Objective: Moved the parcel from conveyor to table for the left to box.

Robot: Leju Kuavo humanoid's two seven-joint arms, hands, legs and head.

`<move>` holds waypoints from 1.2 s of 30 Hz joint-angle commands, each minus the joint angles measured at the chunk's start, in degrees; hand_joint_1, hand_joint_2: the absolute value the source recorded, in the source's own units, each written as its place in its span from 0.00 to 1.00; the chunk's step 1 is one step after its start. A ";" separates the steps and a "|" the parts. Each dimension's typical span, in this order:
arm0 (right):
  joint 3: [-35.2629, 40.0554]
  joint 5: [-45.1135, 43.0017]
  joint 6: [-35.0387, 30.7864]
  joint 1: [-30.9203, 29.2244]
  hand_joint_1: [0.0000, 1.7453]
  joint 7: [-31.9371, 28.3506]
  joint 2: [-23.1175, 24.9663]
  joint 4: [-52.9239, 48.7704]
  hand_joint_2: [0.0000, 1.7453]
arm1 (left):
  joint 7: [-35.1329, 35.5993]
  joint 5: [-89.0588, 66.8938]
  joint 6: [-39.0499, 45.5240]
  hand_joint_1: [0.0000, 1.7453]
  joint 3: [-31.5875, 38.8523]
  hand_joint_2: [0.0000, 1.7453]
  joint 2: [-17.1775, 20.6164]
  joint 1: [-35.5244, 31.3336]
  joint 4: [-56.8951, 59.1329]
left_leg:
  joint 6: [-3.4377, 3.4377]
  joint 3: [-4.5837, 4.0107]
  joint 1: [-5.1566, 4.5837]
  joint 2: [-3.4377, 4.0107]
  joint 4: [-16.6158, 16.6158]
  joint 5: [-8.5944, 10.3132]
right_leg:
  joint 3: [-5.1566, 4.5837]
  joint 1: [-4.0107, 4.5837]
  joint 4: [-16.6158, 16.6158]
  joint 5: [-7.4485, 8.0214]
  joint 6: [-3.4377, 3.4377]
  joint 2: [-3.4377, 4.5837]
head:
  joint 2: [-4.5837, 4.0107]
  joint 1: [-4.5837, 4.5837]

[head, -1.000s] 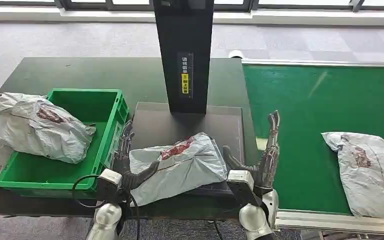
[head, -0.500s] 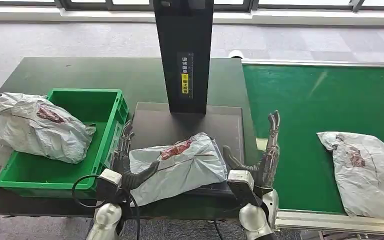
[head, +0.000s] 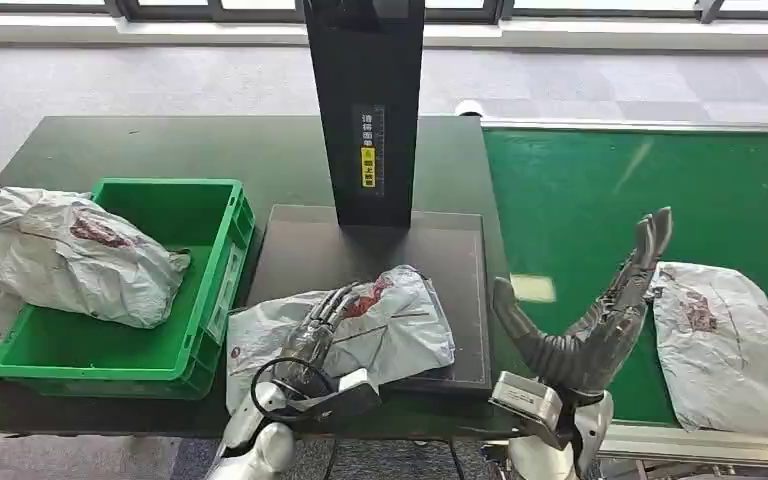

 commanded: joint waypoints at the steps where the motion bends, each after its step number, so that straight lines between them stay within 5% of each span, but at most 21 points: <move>1: -3.45 -0.27 0.02 0.51 0.00 0.30 2.34 -2.07 1.00 | 0.26 1.18 0.30 0.00 -3.93 1.00 0.04 -4.69 10.73 | -0.01 0.04 0.03 -0.27 -0.04 0.04 | 0.14 0.04 -0.04 -0.05 -0.04 -0.27 | 0.00 0.00; 21: -3.63 -0.60 0.02 -0.06 0.00 0.30 2.34 -1.17 1.00 | 0.91 0.31 0.41 0.00 -3.96 1.00 0.09 -5.30 11.60 | 0.00 0.25 0.00 -0.13 -0.04 0.04 | 0.33 0.01 -0.02 -0.02 -0.03 -0.15 | 0.00 0.00; 22: -3.59 -0.59 0.02 -0.05 0.00 0.30 2.34 -1.20 1.00 | 1.30 -0.32 0.99 0.04 -4.08 1.00 0.17 -5.34 11.62 | 0.01 0.26 0.01 -0.15 -0.06 0.05 | 0.36 0.03 -0.05 -0.01 -0.03 -0.18 | 0.00 0.00; 23: -3.62 -0.58 0.02 0.01 0.00 0.30 2.34 -1.33 1.00 | 1.37 -0.36 0.84 1.00 -4.01 1.00 0.06 -5.44 11.77 | 0.00 0.25 0.01 -0.13 -0.05 0.04 | 0.34 0.02 -0.03 -0.01 -0.03 -0.15 | 0.00 0.00; 36: -3.28 -0.73 0.02 -0.54 0.00 0.30 2.34 -0.23 1.00 | 1.66 -0.74 1.22 1.00 -3.29 1.00 0.30 -5.09 11.14 | 0.00 0.27 0.00 -0.07 -0.05 0.02 | 0.35 0.02 -0.03 -0.01 -0.02 -0.08 | 0.00 -0.02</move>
